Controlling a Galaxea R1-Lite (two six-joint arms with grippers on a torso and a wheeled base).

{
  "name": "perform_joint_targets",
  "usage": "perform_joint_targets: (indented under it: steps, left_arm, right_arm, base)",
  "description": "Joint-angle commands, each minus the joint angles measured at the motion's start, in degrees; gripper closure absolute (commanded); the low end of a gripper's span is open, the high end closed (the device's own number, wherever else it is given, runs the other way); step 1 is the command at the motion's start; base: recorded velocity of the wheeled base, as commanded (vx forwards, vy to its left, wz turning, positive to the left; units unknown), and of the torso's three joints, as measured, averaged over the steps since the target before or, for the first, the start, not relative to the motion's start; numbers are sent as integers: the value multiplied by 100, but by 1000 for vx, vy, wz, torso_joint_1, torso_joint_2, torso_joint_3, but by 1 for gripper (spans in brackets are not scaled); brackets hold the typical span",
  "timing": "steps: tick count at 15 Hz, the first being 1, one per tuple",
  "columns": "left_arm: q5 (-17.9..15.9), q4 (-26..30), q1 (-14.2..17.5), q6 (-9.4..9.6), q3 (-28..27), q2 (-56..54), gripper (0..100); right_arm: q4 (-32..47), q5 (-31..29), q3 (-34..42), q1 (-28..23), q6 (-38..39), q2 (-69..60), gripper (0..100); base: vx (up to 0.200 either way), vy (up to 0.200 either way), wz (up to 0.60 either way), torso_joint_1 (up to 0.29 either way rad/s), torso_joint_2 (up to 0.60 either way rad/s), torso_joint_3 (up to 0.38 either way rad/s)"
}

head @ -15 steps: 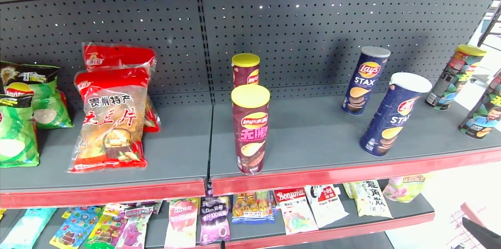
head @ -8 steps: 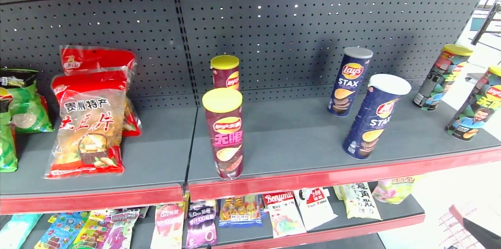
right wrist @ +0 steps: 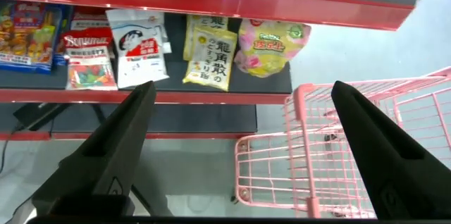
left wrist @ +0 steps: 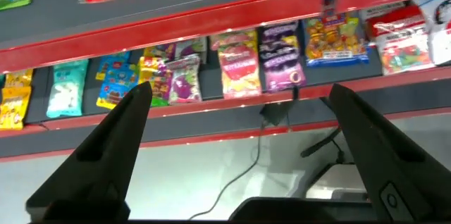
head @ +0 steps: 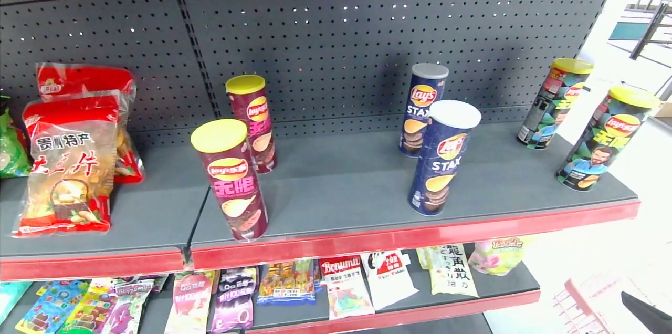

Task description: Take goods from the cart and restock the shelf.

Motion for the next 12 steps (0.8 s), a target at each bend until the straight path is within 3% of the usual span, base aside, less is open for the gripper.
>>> perform_joint_targets:
  steps: [1,11,12]
  left_arm:
    - [1,0,4,-2,2,24,0]
    - [1,-8,4,-2,28,33,0]
    - [1,-8,4,-11,28,33,0]
  right_arm:
    - [4,-2,0,1,-1,-4,0]
    - [4,-2,9,10,-1,-4,0]
    - [4,-2,9,1,-1,-12,0]
  base:
    - [0,-200,0,2,-2,2]
    - [0,-200,0,5,4,0]
    - [0,0,0,0,0,0]
